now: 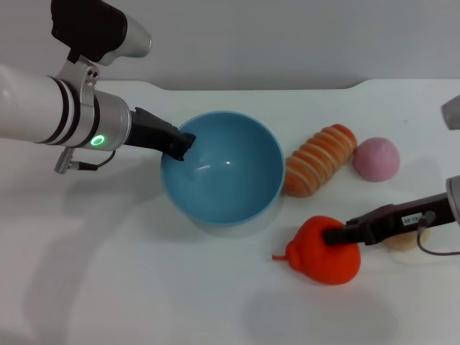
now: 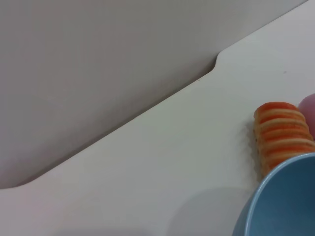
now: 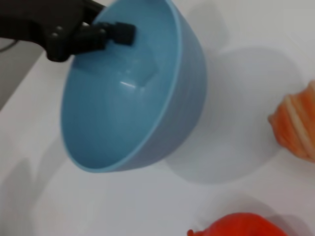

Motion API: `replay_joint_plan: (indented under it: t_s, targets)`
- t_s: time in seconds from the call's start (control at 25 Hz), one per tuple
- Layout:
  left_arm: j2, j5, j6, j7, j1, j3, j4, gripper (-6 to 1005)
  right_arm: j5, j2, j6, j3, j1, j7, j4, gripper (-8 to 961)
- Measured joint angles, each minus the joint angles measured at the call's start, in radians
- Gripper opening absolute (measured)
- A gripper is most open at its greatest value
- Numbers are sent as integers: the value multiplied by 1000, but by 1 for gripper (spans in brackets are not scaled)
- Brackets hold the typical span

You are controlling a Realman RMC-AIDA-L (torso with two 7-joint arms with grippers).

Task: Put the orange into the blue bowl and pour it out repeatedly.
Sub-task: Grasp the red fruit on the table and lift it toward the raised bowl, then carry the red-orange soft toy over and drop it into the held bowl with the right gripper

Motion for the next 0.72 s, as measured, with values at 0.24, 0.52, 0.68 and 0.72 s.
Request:
replay_joint_plan:
  t_s: [0.24, 0.52, 0.68, 0.72]
  targets:
    - [0, 2, -6, 0, -1, 0, -3, 0, 85, -17, -65, 7, -25, -31, -32, 116]
    - [-1, 1, 11, 0, -11, 17, -4, -1, 387, -35, -351, 67, -92, 0, -307, 48]
    - [-2, -2, 26, -8, -31, 76, -11, -1, 459, -31, -364, 68, -96, 8, -393, 42]
    - [-3, -4, 36, -11, -35, 86, -10, -1, 449, -30, -349, 64, -84, 8, -378, 40]
